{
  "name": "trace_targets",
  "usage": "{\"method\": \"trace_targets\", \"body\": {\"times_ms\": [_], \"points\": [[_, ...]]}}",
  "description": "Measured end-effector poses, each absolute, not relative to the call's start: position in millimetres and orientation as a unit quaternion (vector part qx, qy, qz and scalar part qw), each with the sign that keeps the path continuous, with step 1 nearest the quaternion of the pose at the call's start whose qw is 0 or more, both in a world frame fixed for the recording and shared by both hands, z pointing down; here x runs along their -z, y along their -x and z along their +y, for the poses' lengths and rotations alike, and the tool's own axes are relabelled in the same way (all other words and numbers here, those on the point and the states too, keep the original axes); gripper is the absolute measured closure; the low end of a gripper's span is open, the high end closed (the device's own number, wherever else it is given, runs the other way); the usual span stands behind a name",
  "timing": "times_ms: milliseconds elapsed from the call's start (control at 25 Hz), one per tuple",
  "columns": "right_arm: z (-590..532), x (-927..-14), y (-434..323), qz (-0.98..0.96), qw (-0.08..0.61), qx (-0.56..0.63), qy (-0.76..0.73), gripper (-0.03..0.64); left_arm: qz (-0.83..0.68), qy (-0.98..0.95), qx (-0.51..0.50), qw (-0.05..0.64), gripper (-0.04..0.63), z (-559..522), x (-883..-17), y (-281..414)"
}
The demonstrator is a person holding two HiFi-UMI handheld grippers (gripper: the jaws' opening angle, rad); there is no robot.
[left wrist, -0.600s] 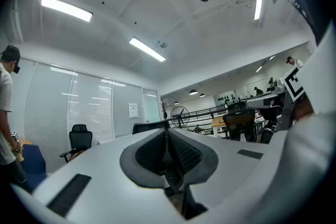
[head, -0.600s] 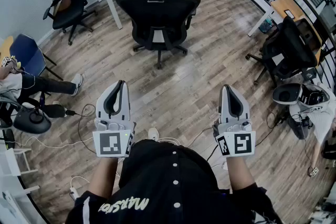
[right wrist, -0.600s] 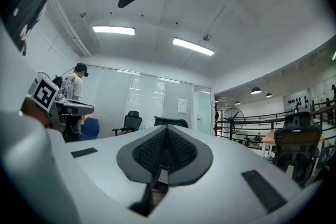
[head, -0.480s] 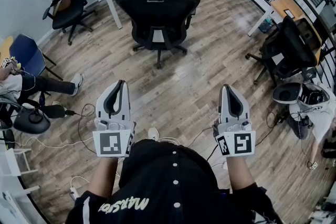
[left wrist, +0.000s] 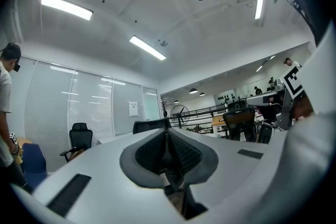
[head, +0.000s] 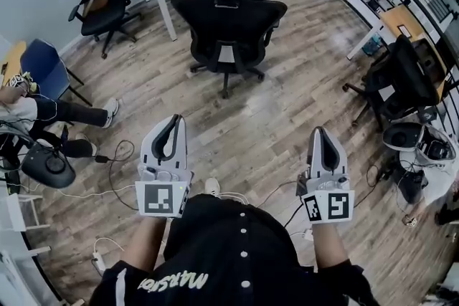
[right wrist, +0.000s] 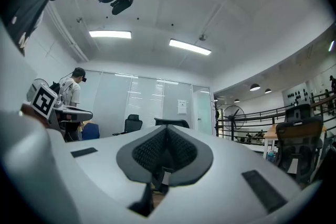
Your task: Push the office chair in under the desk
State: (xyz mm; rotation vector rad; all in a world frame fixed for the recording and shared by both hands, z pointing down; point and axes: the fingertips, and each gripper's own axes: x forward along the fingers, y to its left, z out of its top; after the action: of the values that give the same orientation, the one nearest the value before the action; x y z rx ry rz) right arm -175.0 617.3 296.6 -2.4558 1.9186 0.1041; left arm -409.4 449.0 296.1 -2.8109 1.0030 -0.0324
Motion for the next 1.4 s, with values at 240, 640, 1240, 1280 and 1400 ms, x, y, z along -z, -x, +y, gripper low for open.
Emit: {"method": "trace_targets", "body": {"times_ms": [240, 640, 1240, 1280, 1400], "points": [[604.4, -304.2, 177.0, 0.625, -0.004, -0.028, 0.78, 0.524, 0.329, 0.941, 0.031, 0.065, 0.439, 442.6, -305.0, 407.5], [578.4, -310.6, 177.0, 0.63, -0.028, -0.018, 0.775, 0.305, 0.324, 0.941, 0.052, 0.082, 0.241, 410.6, -309.7, 402.9], [523.6, -322.4, 197.0, 0.617, -0.039, -0.017, 0.786, 0.305, 0.294, 0.951, 0.046, 0.089, 0.241, 357.7, -307.8, 407.5], [519.8, -323.0, 198.7, 0.617, -0.04, -0.017, 0.786, 0.305, 0.294, 0.951, 0.045, 0.088, 0.241, 354.1, -307.7, 408.3], [508.4, -323.9, 203.0, 0.619, -0.042, -0.014, 0.784, 0.305, 0.296, 0.951, 0.037, 0.085, 0.241, 345.1, -305.3, 410.3]]}}
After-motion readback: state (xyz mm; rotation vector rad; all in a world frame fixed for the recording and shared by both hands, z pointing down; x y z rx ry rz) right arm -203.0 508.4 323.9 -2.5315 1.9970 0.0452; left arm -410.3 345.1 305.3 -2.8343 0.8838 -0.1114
